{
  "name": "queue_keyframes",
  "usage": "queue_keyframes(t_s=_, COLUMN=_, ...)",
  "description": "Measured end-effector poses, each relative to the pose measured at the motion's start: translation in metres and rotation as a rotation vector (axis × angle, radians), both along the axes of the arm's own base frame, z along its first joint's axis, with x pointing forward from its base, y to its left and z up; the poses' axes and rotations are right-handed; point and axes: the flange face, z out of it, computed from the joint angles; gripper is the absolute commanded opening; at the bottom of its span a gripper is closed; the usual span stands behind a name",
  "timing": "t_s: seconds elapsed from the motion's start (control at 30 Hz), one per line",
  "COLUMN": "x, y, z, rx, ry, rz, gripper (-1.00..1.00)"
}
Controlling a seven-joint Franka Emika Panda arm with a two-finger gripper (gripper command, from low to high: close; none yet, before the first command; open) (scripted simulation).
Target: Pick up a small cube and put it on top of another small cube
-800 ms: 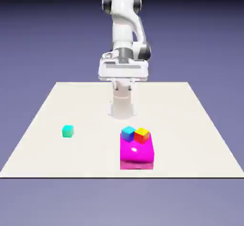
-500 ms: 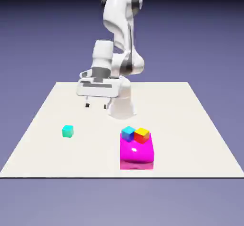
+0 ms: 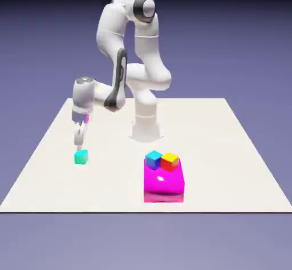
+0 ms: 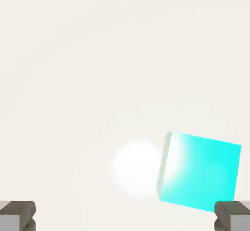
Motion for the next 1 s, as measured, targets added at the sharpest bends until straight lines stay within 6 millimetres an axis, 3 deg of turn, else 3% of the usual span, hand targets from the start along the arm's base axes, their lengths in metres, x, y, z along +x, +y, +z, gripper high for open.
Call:
queue_keyframes(t_s=0.07, x=0.003, y=0.003, z=-0.001, rx=0.002, ry=0.003, rz=0.007, gripper=0.00)
queue_keyframes(t_s=0.33, x=0.001, y=-0.003, z=-0.070, rx=0.002, ry=0.004, rz=0.002, gripper=0.00)
queue_keyframes(t_s=0.37, x=0.001, y=-0.003, z=-0.071, rx=0.002, ry=0.003, rz=0.002, gripper=-1.00)
queue_keyframes(t_s=0.43, x=0.001, y=-0.003, z=-0.071, rx=0.002, ry=0.003, rz=0.002, gripper=-1.00)
queue_keyframes(t_s=0.7, x=0.001, y=0.002, z=-0.003, rx=0.001, ry=0.003, rz=0.001, gripper=-1.00)
queue_keyframes(t_s=0.77, x=0.002, y=0.002, z=-0.001, rx=0.002, ry=0.003, rz=0.002, gripper=-1.00)
queue_keyframes(t_s=0.87, x=0.063, y=0.046, z=0.020, rx=0.007, ry=-0.004, rz=0.257, gripper=-1.00)
queue_keyframes(t_s=1.0, x=0.116, y=0.103, z=0.051, rx=0.012, ry=-0.011, rz=0.534, gripper=-1.00)
